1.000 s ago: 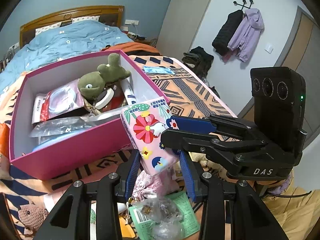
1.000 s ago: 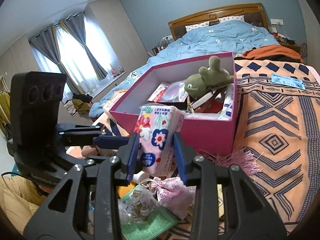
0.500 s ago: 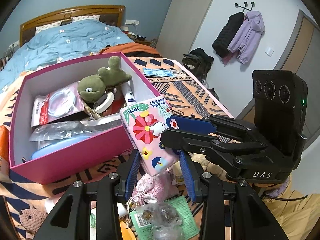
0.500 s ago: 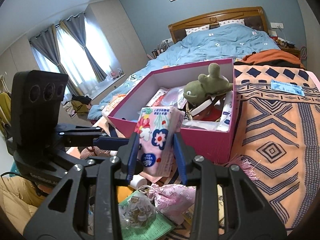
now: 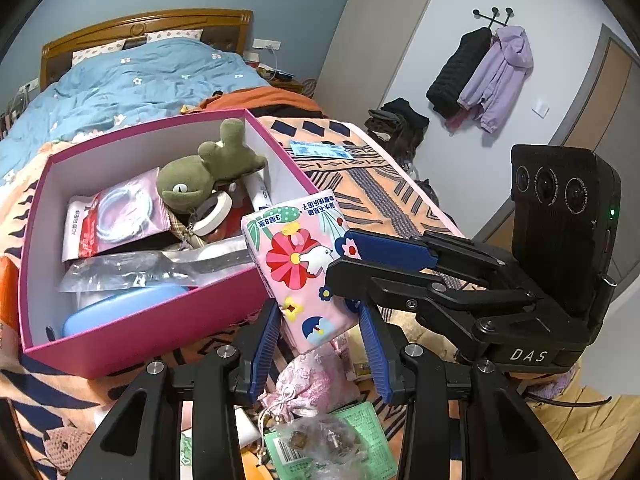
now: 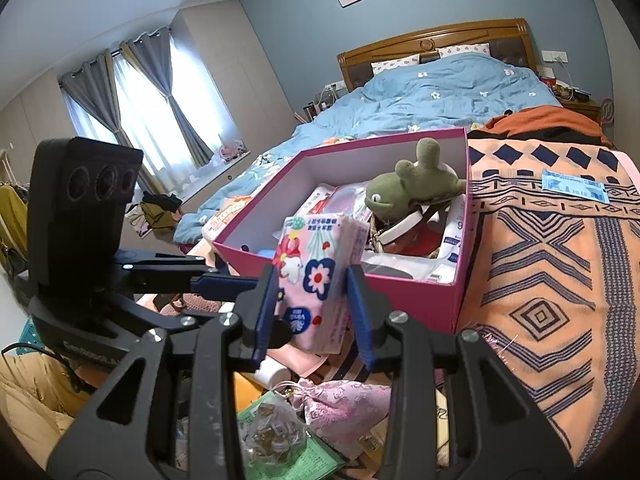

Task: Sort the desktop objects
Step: 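Lift the floral tissue pack with the left gripper toward the box, then carry the tissue pack over the magenta box with the left gripper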

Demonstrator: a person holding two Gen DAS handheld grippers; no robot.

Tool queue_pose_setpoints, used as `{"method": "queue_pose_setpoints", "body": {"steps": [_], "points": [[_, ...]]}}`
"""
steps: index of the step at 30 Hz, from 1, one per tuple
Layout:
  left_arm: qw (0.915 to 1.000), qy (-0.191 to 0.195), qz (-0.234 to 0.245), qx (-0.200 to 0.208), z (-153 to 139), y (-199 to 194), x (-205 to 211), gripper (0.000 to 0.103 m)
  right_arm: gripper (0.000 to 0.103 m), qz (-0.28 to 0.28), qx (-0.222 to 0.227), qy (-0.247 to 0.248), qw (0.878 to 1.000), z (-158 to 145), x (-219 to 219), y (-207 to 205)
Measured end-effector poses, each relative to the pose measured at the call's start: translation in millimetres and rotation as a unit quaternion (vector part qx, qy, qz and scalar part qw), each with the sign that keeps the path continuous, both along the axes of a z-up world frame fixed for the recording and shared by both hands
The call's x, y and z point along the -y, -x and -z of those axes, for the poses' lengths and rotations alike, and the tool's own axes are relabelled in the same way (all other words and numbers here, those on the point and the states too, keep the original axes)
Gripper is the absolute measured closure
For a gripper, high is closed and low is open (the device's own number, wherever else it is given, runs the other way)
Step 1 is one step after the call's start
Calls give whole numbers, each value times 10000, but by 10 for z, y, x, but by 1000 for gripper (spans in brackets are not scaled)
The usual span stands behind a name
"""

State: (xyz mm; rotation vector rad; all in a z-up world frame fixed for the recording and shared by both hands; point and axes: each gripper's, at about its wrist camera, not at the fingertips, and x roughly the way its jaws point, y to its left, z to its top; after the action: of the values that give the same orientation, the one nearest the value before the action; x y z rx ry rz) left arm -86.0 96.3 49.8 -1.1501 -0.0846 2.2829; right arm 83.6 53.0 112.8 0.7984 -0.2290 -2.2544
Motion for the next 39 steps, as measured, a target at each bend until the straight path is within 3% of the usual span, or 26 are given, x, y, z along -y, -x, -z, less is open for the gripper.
{"method": "queue_pose_setpoints", "body": {"steps": [39], "points": [[9999, 131, -8, -11, -95, 422, -54, 63, 64, 91, 42, 94, 9999, -45, -89, 457]]}}
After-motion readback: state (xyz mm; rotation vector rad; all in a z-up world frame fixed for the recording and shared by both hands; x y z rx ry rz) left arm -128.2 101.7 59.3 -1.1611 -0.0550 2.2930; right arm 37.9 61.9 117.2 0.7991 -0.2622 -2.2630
